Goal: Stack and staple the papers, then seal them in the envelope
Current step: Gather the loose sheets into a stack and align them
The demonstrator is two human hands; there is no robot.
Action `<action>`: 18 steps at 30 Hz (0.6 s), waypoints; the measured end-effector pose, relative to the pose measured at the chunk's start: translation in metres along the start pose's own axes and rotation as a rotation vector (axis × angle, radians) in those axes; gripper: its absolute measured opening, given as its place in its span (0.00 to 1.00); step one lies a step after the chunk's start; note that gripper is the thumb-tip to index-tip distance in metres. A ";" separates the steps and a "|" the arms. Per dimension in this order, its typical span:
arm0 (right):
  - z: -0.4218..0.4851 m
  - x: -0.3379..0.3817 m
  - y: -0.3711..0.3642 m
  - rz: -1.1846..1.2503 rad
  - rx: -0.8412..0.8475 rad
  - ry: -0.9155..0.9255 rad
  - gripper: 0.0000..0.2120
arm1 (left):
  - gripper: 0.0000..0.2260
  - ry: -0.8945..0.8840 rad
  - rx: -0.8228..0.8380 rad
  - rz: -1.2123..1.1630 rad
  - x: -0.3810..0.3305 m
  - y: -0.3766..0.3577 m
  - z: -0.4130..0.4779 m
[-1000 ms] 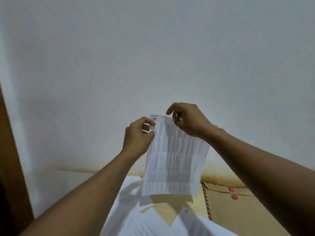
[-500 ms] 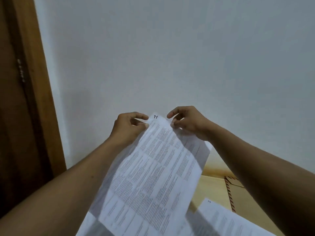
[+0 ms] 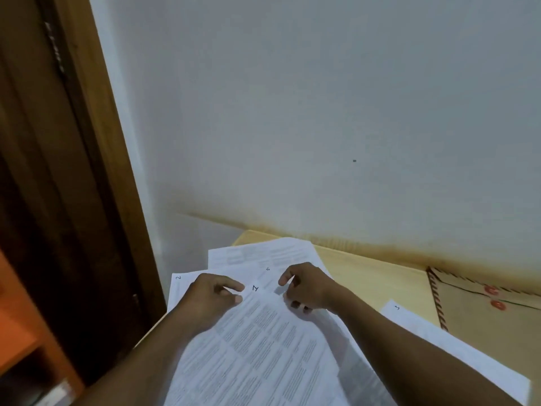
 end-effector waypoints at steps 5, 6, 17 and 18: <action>0.030 -0.006 0.029 -0.123 -0.174 0.009 0.07 | 0.06 0.000 -0.011 0.037 0.009 0.010 0.011; 0.037 -0.009 0.032 -0.125 -0.189 -0.003 0.08 | 0.06 0.005 -0.006 0.045 0.012 0.012 0.014; 0.091 0.009 0.004 -0.232 -0.167 0.083 0.09 | 0.06 0.025 0.000 0.071 0.019 0.021 0.041; 0.095 0.015 0.000 -0.233 -0.159 0.101 0.10 | 0.06 0.029 -0.003 0.075 0.020 0.024 0.042</action>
Point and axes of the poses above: each hand's wrist, its own z-axis towards the middle knuckle, its own y-axis out of the back of the hand, x = y × z, the point moved 9 cm from there along z, towards the middle knuckle, and after that the axes turned 5 degrees about -z, right-handed, at the moved point
